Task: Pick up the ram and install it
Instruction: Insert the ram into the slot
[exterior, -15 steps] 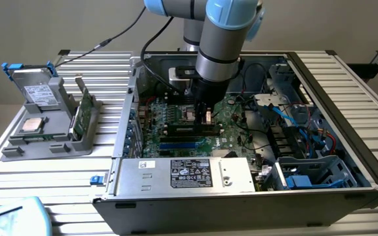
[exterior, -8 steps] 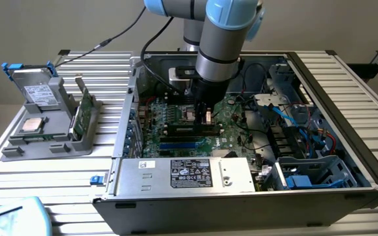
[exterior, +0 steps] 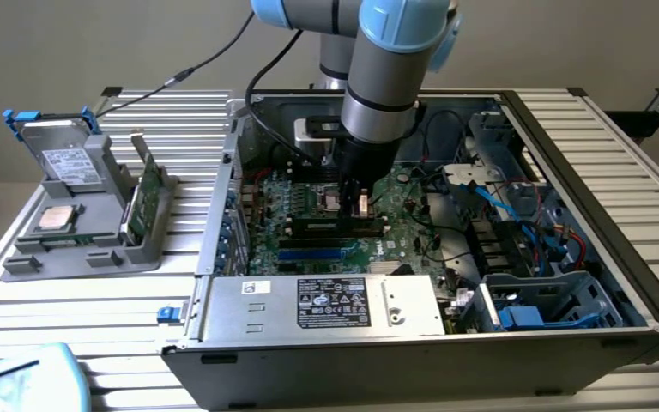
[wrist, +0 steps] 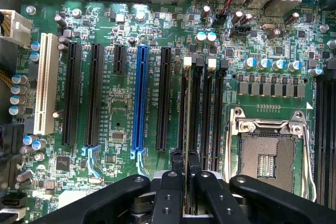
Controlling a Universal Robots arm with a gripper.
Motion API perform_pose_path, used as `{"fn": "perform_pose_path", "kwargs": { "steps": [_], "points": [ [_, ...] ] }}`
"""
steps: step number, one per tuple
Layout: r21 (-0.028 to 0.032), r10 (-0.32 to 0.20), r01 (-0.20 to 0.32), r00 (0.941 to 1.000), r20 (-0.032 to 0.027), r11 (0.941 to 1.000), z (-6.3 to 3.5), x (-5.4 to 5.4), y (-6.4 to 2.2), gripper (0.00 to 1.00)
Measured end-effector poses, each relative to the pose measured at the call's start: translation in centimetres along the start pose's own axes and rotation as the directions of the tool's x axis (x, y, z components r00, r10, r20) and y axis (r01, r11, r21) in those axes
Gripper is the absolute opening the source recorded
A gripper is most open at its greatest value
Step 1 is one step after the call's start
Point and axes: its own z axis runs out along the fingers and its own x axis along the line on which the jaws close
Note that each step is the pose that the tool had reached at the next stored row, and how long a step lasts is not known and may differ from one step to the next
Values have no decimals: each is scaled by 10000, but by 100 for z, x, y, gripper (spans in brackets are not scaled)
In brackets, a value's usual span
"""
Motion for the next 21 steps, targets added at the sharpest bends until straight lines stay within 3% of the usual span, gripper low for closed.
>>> {"fn": "perform_pose_path", "kwargs": {
  "steps": [4, 7, 8, 12, 14, 15, 21],
  "points": [
    [0, -1, 1, 10000, 3, 10000, 1, -1, 0, 16],
    [0, 0, 0, 10000, 1, 10000, 1, 0, 0, 28],
    [1, 0, 0, 10000, 1, 10000, 1, 0, 0, 28],
    [0, -2, 2, 10000, 0, 10000, -3, -1, 2, 51],
    [1, 1, -1, 10000, 0, 10000, -27, -5, 10, 51],
    [2, 0, 0, 10000, 0, 10000, -41, -9, 17, 58],
    [96, 0, 1, 10000, -5, 10000, -143, -19, 63, 58]
  ]
}}
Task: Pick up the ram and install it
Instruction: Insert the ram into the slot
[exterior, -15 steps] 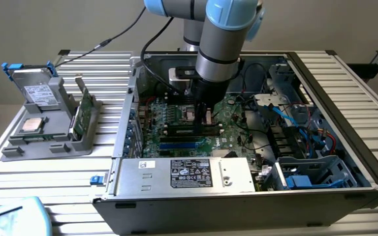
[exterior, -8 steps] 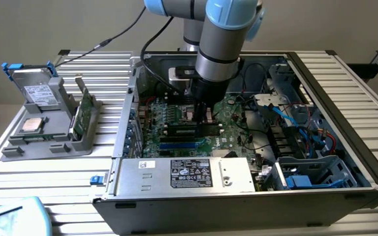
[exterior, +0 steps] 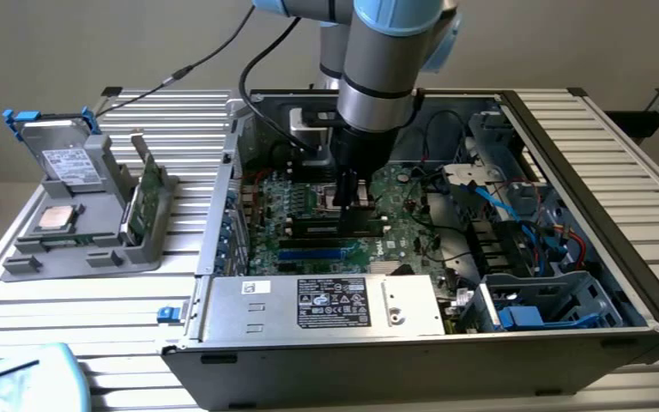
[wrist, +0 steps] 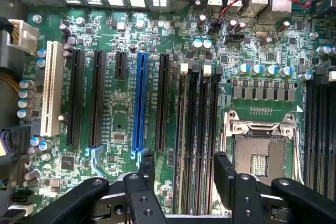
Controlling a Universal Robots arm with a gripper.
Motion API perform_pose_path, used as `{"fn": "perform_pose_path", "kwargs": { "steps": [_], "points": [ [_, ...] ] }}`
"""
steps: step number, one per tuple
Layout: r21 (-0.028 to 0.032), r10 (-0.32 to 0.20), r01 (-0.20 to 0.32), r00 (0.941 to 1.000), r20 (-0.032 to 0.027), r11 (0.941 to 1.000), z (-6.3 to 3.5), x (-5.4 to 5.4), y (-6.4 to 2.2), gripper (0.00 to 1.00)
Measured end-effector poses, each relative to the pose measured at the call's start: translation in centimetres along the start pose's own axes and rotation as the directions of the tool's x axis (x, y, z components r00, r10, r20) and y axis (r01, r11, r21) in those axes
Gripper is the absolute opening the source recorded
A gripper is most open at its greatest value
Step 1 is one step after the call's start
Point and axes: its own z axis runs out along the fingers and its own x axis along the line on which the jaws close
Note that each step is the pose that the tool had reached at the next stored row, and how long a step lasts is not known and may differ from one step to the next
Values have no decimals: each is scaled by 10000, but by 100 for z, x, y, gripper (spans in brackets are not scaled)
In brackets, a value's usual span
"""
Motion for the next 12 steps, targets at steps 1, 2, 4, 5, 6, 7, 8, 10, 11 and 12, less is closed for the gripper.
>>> {"fn": "perform_pose_path", "kwargs": {
  "steps": [1, 2, 4, 5, 6, 7, 8, 10, 11, 12],
  "points": [
    [18, -1, 1, 10000, -1, 10000, -19, -1, 3, 58],
    [30, -1, 1, 10000, -3, 10000, -38, -1, 5, 58],
    [44, -2, 2, 10000, -1, 10000, -83, -2, 10, 58],
    [45, -1, 1, 10000, -3, 10000, -113, -2, 14, 58],
    [48, -1, 1, 10000, -4, 10000, -141, -2, 16, 58],
    [52, -1, 1, 10000, -3, 10000, -154, -2, 18, 58],
    [54, 0, 0, 10000, -1, 10000, -155, -3, 18, 58],
    [54, -1, 1, 10000, -1, 10000, -155, -3, 18, 49],
    [55, -1, 1, 10000, -1, 10000, -155, -3, 18, 43],
    [55, -1, 1, 10000, -1, 10000, -155, -3, 18, 43]
  ]
}}
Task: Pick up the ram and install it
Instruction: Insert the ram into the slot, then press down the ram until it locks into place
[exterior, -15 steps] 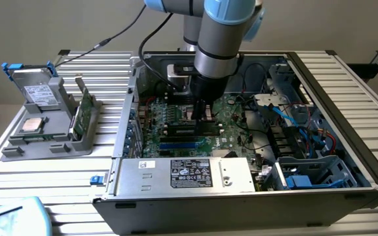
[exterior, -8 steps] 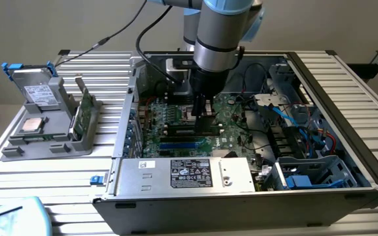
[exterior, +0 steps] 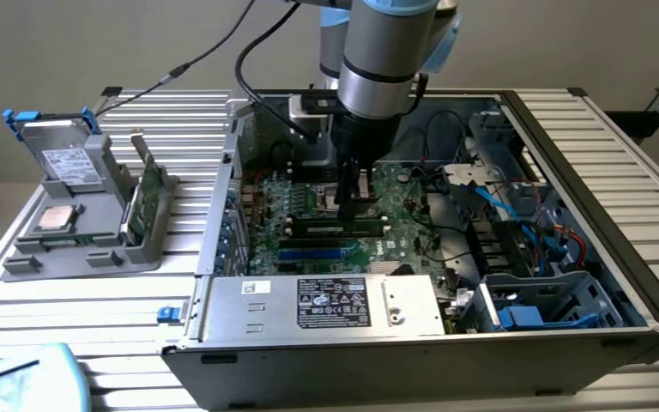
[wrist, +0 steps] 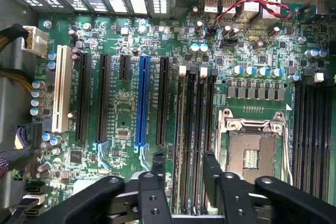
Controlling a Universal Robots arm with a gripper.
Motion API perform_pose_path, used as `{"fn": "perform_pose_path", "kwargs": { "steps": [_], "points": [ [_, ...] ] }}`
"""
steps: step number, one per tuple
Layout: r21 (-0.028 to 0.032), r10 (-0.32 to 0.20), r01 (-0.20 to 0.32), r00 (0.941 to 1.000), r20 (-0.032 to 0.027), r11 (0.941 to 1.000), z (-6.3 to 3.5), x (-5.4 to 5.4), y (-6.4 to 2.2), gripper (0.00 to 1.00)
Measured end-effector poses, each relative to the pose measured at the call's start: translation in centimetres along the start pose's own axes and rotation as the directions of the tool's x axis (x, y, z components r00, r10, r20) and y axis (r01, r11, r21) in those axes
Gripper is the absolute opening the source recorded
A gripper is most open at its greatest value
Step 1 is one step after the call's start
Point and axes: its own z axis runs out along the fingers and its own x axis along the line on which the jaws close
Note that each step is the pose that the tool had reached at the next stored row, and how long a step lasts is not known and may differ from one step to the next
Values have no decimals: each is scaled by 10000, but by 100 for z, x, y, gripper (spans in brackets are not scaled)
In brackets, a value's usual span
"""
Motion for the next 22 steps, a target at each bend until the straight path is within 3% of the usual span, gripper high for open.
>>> {"fn": "perform_pose_path", "kwargs": {
  "steps": [5, 8, 20, 22],
  "points": [
    [0, 0, 0, 10000, -1, 10000, -1, 0, 0, 19],
    [0, 0, 0, 10000, -1, 10000, -1, 0, 0, 11],
    [0, 0, 0, 10000, -1, 10000, -2, 0, -1, 11],
    [-1, 1, -1, 10000, 1, 10000, -6, 2, -43, 11]
  ]
}}
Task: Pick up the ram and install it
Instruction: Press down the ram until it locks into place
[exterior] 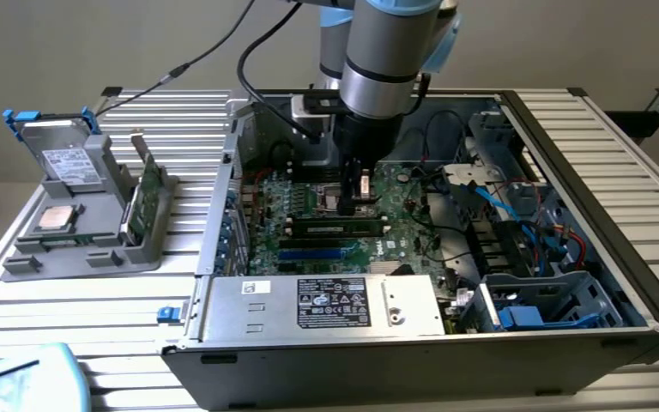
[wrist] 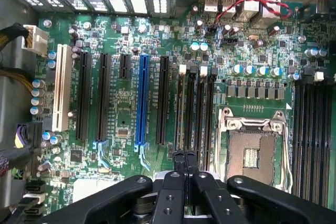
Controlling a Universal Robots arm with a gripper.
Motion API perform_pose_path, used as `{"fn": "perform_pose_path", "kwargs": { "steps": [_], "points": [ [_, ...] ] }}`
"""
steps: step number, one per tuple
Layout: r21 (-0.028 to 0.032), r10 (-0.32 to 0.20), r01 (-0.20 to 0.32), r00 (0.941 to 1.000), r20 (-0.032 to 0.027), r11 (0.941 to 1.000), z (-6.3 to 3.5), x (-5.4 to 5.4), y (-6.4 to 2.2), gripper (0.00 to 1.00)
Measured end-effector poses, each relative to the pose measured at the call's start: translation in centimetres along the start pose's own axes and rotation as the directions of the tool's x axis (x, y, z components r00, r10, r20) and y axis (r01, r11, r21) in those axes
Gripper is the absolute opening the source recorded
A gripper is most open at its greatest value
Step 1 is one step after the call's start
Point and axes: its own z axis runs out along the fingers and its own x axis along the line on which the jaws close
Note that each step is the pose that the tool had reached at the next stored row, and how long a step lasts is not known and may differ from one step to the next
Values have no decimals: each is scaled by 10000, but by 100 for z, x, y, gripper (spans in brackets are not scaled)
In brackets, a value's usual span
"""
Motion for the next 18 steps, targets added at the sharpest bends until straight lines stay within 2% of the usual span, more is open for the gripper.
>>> {"fn": "perform_pose_path", "kwargs": {
  "steps": [6, 18],
  "points": [
    [2, -3, 3, 10000, 16, 10000, -23, 10, -225, 11],
    [0, -2, 2, 10000, 9, 10000, 114, 12, -237, 11]
  ]
}}
